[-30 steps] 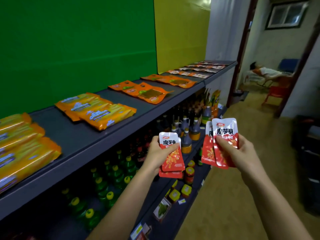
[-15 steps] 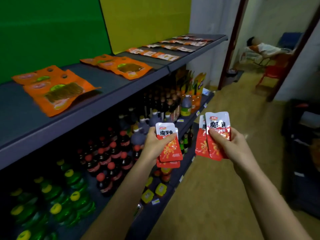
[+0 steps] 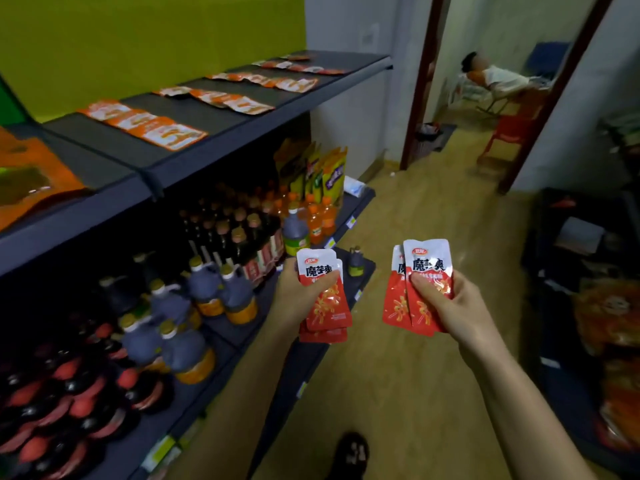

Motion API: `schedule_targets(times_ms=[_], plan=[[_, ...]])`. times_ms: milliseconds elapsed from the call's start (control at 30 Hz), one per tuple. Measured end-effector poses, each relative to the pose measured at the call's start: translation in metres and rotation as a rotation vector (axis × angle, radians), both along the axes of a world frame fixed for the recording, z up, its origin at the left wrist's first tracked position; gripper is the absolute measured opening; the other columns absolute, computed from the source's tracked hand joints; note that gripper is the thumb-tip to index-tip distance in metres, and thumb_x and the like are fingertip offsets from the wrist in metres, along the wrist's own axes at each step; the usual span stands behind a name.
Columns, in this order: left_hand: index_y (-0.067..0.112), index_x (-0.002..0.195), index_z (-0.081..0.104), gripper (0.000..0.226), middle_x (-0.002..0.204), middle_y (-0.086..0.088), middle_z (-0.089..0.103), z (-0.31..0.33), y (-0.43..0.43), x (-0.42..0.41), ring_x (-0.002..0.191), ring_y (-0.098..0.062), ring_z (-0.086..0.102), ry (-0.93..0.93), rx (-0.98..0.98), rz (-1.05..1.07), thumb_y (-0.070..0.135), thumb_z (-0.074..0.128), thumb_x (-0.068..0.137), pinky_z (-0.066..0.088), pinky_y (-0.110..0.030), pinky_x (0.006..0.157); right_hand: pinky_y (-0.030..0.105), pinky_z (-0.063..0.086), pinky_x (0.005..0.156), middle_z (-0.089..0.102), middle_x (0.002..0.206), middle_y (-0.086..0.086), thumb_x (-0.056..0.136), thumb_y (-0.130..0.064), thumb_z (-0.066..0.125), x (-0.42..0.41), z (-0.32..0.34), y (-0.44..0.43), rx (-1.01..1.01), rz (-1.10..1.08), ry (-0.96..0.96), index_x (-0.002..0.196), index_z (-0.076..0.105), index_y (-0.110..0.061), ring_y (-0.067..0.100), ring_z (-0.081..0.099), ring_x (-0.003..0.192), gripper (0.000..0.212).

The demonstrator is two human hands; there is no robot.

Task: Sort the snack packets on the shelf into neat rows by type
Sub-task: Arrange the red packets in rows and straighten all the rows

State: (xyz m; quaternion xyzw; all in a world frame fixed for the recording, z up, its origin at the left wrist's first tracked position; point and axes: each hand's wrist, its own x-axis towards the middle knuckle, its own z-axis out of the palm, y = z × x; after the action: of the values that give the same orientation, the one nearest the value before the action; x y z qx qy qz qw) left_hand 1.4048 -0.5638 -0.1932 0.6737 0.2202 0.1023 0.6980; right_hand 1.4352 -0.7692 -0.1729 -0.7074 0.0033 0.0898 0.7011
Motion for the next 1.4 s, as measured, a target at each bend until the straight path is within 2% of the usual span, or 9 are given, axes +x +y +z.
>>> schedule_targets(times_ms=[133, 433, 600, 767, 867, 1033, 1200, 1300, 1400], plan=[[0.016, 0.107, 0.054, 0.035, 0.101, -0.006, 0.066, -0.013, -0.017, 0.072, 0.086, -0.021, 0.065, 0.004, -0.007, -0.004, 0.012, 0.073, 0.078, 0.052, -0.027, 0.063, 0.013, 0.053, 0.052, 0.069, 0.082, 0.002, 0.085, -0.016, 0.064, 0.073, -0.011, -0.02, -0.013, -0.022, 0.021, 0.105, 0.06, -0.005, -0.001, 0.065, 0.054, 0.023], [0.018, 0.106, 0.057, 0.029, 0.093, 0.0, 0.065, 0.006, -0.028, 0.271, 0.088, -0.019, 0.063, -0.079, 0.058, 0.023, 0.01, 0.068, 0.081, 0.054, -0.03, 0.075, 0.014, 0.049, 0.045, 0.072, 0.062, -0.007, 0.085, -0.016, 0.065, 0.275, 0.022, -0.023, -0.014, 0.102, 0.004, 0.102, 0.063, -0.008, 0.003, 0.066, 0.052, 0.019], [0.021, 0.104, 0.058, 0.025, 0.088, 0.007, 0.066, 0.017, -0.04, 0.356, 0.079, -0.009, 0.064, -0.101, 0.08, 0.031, 0.013, 0.067, 0.082, 0.051, -0.01, 0.057, 0.016, 0.05, 0.047, 0.074, 0.067, -0.003, 0.082, -0.017, 0.068, 0.363, 0.027, -0.015, -0.001, 0.2, 0.018, 0.095, 0.066, -0.01, 0.006, 0.068, 0.055, 0.015], [0.021, 0.113, 0.058, 0.032, 0.107, -0.003, 0.069, 0.019, -0.049, 0.421, 0.095, -0.016, 0.066, -0.088, 0.079, 0.088, 0.022, 0.067, 0.082, 0.056, -0.034, 0.082, 0.017, 0.051, 0.048, 0.075, 0.073, -0.004, 0.081, -0.021, 0.068, 0.452, 0.024, -0.003, -0.009, 0.335, -0.005, 0.092, 0.069, -0.016, 0.006, 0.07, 0.061, 0.012], [0.016, 0.118, 0.056, 0.032, 0.107, -0.005, 0.07, 0.022, -0.06, 0.457, 0.092, -0.017, 0.068, -0.108, -0.034, 0.177, 0.021, 0.062, 0.087, 0.057, -0.029, 0.074, 0.022, 0.055, 0.058, 0.075, 0.086, -0.001, 0.081, -0.024, 0.068, 0.505, 0.022, 0.006, -0.093, 0.437, -0.064, 0.099, 0.069, -0.014, 0.01, 0.071, 0.072, 0.02], [0.02, 0.112, 0.059, 0.024, 0.094, -0.002, 0.074, 0.044, -0.081, 0.509, 0.081, -0.016, 0.071, -0.167, -0.217, 0.314, 0.022, 0.06, 0.088, 0.057, -0.027, 0.065, 0.017, 0.055, 0.063, 0.072, 0.093, -0.004, 0.079, -0.028, 0.07, 0.586, 0.037, 0.014, -0.157, 0.618, -0.209, 0.105, 0.065, -0.017, 0.005, 0.07, 0.079, 0.028], [0.018, 0.108, 0.058, 0.037, 0.092, -0.002, 0.073, 0.078, -0.081, 0.546, 0.077, -0.014, 0.071, -0.242, -0.134, 0.477, 0.008, 0.072, 0.076, 0.058, -0.026, 0.063, 0.026, 0.058, 0.069, 0.072, 0.09, -0.002, 0.08, -0.035, 0.068, 0.642, 0.069, 0.035, -0.179, 0.804, -0.325, 0.099, 0.064, -0.025, 0.008, 0.071, 0.078, 0.022], [0.016, 0.107, 0.059, 0.034, 0.093, -0.004, 0.072, 0.103, -0.069, 0.558, 0.075, -0.012, 0.07, -0.274, -0.044, 0.578, 0.008, 0.071, 0.076, 0.057, -0.024, 0.062, 0.014, 0.054, 0.058, 0.071, 0.085, -0.006, 0.081, -0.034, 0.068, 0.663, 0.096, 0.057, -0.109, 0.904, -0.351, 0.091, 0.062, -0.029, 0.001, 0.069, 0.071, 0.013], [0.016, 0.107, 0.059, 0.033, 0.093, -0.002, 0.073, 0.126, -0.05, 0.566, 0.074, -0.012, 0.071, -0.3, 0.033, 0.664, 0.011, 0.071, 0.077, 0.058, -0.024, 0.061, 0.022, 0.057, 0.069, 0.071, 0.091, -0.006, 0.084, -0.038, 0.063, 0.683, 0.119, 0.087, -0.09, 0.971, -0.43, 0.093, 0.059, -0.031, 0.005, 0.069, 0.08, 0.012]])
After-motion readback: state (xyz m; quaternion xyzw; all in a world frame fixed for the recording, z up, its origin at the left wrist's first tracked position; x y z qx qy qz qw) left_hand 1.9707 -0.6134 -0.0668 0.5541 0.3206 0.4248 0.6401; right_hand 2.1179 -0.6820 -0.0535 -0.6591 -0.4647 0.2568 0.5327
